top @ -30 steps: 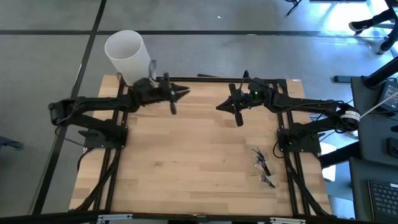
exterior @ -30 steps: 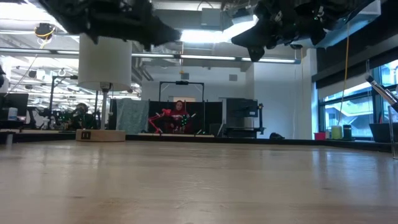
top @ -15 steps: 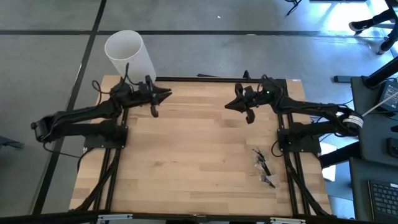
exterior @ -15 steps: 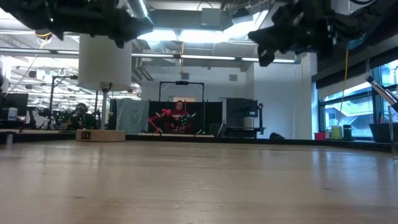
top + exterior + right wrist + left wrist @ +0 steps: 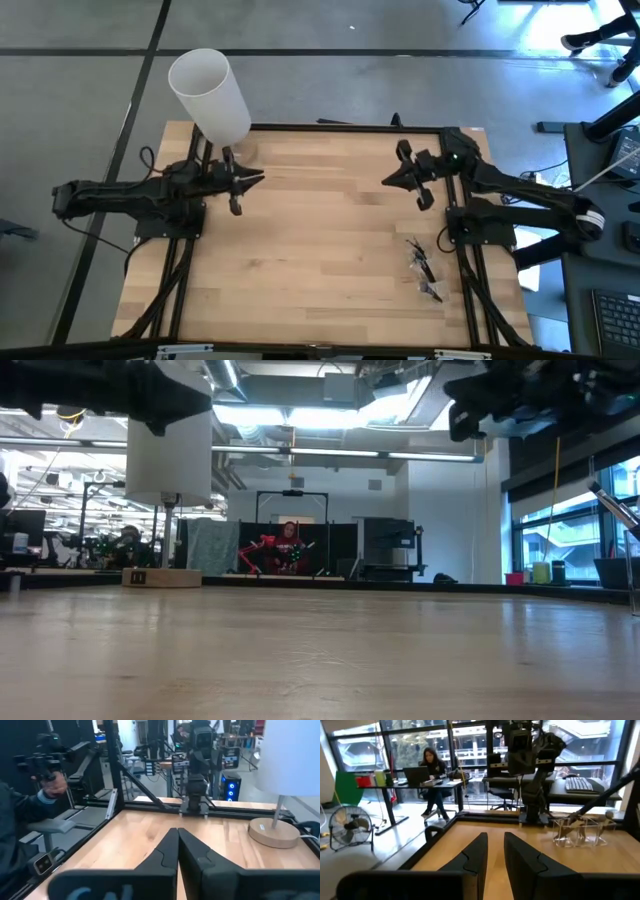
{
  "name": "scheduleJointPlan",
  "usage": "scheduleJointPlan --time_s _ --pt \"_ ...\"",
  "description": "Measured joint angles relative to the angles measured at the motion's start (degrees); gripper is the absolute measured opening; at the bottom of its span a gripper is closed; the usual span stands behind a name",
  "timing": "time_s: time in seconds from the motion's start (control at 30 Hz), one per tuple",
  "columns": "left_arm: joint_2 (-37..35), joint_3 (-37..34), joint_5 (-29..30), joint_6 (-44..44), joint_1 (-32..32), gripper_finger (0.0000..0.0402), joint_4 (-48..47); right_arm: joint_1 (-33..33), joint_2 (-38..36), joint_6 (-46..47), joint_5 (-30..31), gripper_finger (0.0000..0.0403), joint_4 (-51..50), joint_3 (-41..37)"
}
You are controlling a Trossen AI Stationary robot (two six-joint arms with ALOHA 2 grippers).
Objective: Put items in baskets/containers
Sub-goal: Return to Home Position
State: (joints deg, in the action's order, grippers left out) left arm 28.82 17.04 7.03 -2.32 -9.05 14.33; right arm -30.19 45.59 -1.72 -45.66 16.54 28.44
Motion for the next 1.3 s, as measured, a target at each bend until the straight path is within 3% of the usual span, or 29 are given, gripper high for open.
scheduleJointPlan --time_s 0.3,0.53,0.67,0.73,0.87,0.97,1.17,1.3 --pt "-7.23 -4.68 4.31 -4.32 3.72 0.0058 -1.64 0.32 -7.33 2.88 0.03 0.0009 7.52 -10.25" --pt "-14.16 -4.68 -0.61 -4.47 3.71 0.0058 -4.11 0.21 -13.13 8.16 1.04 0.0009 6.35 -11.97" --pt "-18.05 -4.70 0.00 -4.49 3.71 0.0058 -8.78 0.21 -18.94 11.58 1.19 0.0009 1.82 -11.97" --pt "-19.89 -4.70 0.71 -4.47 3.71 0.0058 -10.89 0.49 -22.53 12.13 4.76 0.0006 -3.38 -11.97" --pt "-23.21 -4.70 0.98 -4.23 3.71 0.0058 -14.58 3.29 -29.90 11.58 23.49 0.0004 -17.71 -11.99" --pt "-25.84 -4.70 1.63 -3.72 3.71 0.0058 -18.16 6.30 -33.46 8.99 31.56 0.0004 -24.34 -11.99" --pt "-28.78 -4.72 4.02 -2.96 3.71 0.0058 -22.62 9.45 -38.42 4.91 32.88 0.0003 -28.95 -12.02" --pt "-28.65 -4.86 3.80 -3.34 3.71 0.0058 -22.32 10.50 -41.40 5.54 27.33 0.0003 -24.10 -12.88"
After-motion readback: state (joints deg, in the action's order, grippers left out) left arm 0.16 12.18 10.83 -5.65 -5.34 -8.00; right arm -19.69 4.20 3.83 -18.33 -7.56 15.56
